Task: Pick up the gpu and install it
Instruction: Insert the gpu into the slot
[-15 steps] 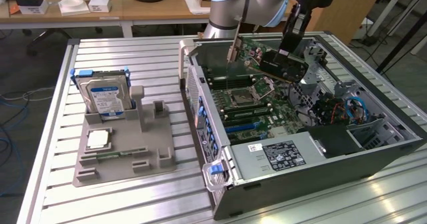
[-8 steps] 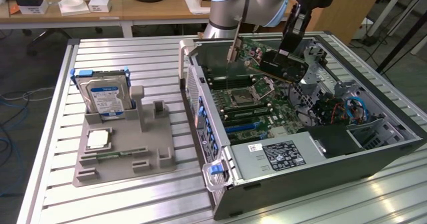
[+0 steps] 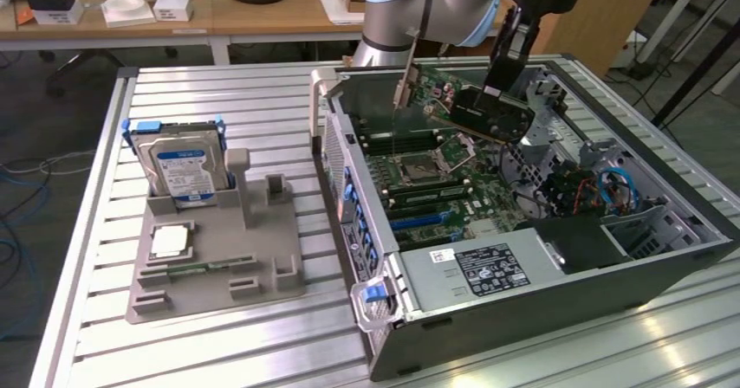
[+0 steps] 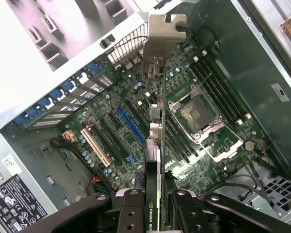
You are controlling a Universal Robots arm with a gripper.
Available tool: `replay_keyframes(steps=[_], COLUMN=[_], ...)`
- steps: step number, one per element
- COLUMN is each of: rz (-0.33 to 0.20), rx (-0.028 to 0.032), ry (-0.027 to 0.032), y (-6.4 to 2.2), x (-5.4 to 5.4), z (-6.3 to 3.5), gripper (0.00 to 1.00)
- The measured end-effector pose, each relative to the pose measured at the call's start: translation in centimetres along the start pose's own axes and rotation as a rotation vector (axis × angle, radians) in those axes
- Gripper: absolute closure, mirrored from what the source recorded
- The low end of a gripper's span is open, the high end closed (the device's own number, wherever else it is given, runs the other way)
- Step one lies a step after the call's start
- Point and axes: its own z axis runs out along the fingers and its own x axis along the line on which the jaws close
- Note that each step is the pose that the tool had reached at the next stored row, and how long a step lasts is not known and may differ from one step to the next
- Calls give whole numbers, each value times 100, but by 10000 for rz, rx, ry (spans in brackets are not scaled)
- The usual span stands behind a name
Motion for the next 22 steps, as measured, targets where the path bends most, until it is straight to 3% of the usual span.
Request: replay_keyframes(steps=[22], rz=[-114], rx=[0], ry=[6], y=[-3], x=[-3], z=[2], gripper=[74])
